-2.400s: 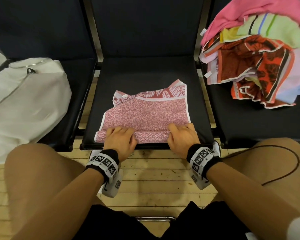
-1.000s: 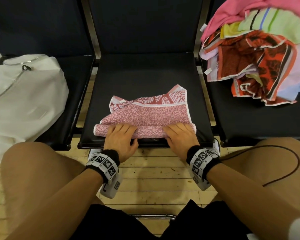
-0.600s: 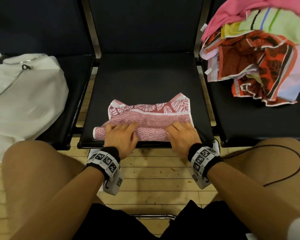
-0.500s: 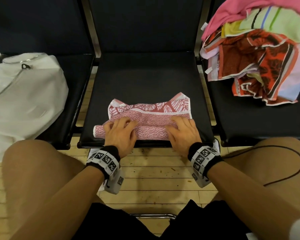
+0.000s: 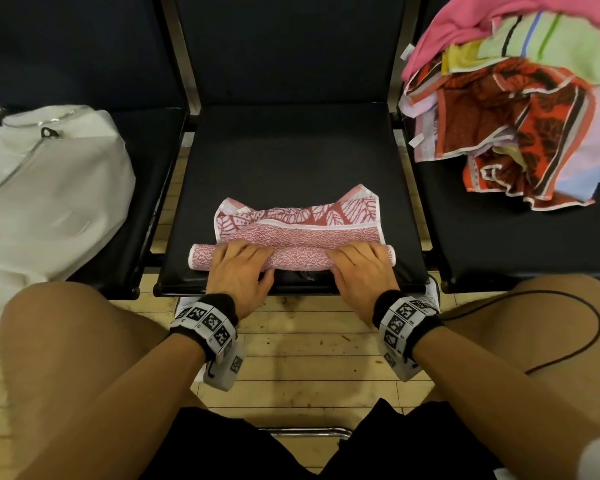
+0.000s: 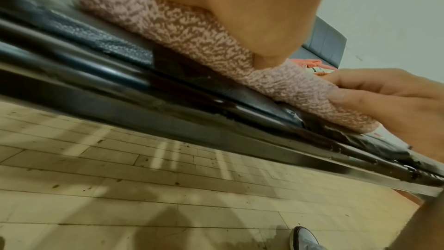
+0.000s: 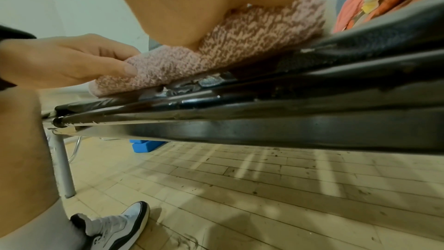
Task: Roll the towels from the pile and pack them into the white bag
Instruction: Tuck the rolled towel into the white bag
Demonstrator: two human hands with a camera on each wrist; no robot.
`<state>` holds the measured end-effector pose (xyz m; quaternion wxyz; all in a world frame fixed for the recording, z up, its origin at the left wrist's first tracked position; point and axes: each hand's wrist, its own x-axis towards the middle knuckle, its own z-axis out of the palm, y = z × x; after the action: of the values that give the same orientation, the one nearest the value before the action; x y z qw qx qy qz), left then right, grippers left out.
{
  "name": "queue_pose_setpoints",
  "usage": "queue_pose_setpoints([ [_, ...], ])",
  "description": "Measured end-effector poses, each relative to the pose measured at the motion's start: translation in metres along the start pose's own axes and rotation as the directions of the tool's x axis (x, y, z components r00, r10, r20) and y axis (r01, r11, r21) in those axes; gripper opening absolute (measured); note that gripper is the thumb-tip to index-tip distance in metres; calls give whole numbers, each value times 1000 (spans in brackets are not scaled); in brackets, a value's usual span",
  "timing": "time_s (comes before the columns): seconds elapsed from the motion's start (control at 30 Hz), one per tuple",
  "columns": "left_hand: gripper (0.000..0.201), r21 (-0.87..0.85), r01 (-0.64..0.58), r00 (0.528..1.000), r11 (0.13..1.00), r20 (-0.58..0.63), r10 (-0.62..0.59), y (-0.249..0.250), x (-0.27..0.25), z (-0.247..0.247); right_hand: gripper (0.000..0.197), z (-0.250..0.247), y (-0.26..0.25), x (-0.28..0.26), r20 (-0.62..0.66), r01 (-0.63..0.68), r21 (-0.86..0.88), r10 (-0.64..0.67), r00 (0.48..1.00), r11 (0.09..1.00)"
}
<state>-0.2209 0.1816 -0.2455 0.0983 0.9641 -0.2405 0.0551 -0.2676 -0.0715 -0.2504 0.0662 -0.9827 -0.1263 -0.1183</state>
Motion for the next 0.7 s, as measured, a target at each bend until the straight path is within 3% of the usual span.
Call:
queue_pose_setpoints([
  [0.1, 45, 30, 5, 1000, 1000, 15, -6, 5, 1, -4, 23, -4, 0, 3, 0, -22, -19, 22, 1000, 1000],
  [0.27, 43, 23, 15, 997, 1000, 71, -16, 13, 1, -8, 24, -10, 3, 7, 112, -55, -5, 56, 992, 998],
  [0.4, 25, 30, 25, 1000, 999, -4, -25, 14, 2, -6, 16, -8, 5, 5, -41, -45, 80, 49, 998, 996],
  [0.5, 10, 61, 0, 996, 998, -84, 5, 15, 2, -4, 5, -5, 8, 5, -118, 43, -14, -44, 992, 999],
  [0.6, 16, 91, -8, 997, 996, -75, 15, 14, 1, -3, 5, -4, 8, 1, -114, 93, 3, -92, 989, 996],
  [0.7, 21, 78, 25, 1000, 997, -19, -24, 15, -2, -5, 28, -7, 2, -5, 7, 30, 32, -31, 1000, 999],
])
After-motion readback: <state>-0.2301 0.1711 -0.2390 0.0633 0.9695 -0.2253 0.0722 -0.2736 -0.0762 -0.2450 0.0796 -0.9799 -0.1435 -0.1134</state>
